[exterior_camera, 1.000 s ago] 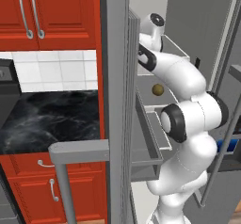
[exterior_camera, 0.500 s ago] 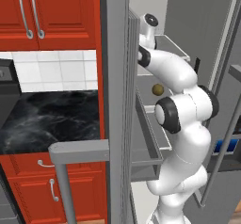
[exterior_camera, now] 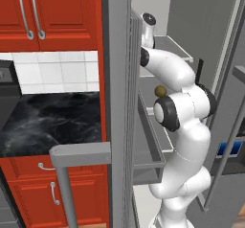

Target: Take the cheese, steak, and potato from the fridge and place them on the plate on the dining counter to create an appetizer plate.

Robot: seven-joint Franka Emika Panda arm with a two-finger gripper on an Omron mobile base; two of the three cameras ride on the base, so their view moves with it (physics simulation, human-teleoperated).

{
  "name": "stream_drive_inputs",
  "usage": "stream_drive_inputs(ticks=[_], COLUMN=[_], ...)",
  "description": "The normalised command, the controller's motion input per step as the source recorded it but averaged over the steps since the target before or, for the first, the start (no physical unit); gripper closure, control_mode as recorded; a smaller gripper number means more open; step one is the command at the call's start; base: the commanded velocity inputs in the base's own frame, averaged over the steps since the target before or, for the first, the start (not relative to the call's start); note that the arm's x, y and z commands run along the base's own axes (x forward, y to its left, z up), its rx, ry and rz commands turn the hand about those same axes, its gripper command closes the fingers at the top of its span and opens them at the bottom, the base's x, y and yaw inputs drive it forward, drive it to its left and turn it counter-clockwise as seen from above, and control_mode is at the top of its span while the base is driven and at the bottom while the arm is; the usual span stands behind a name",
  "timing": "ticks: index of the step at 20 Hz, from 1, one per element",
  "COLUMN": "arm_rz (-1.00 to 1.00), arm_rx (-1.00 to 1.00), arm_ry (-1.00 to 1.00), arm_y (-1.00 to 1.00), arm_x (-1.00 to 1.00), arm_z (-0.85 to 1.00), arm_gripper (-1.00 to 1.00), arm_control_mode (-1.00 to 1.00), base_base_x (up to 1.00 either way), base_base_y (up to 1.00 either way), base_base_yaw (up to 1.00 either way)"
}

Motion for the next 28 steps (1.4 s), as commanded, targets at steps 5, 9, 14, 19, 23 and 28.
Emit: stream_drive_inputs(ticks=[5,9,14,19,23,28], arm_rz=[0.0,-0.02,0.0,0.0,0.0,0.0], arm_rx=[-0.02,-0.01,0.0,0.0,0.0,0.0], arm_ry=[0.0,-0.02,-0.05,-0.08,-0.09,-0.05], arm_y=[-0.09,-0.36,-0.44,-0.42,-0.45,-0.41], arm_x=[-0.12,-0.56,-0.86,-1.0,-1.0,-1.0], arm_z=[-0.22,-0.1,0.0,0.04,0.22,0.51], arm_gripper=[1.0,1.0,1.0,1.0,1.0,1.0], arm_control_mode=[-1.0,-1.0,-1.0,-1.0,-1.0,-1.0], base_base_x=[0.0,0.0,0.0,0.0,0.0,0.0], base_base_y=[0.0,0.0,0.0,0.0,0.0,0.0], base_base_yaw=[0.0,0.0,0.0,0.0,0.0,0.0])
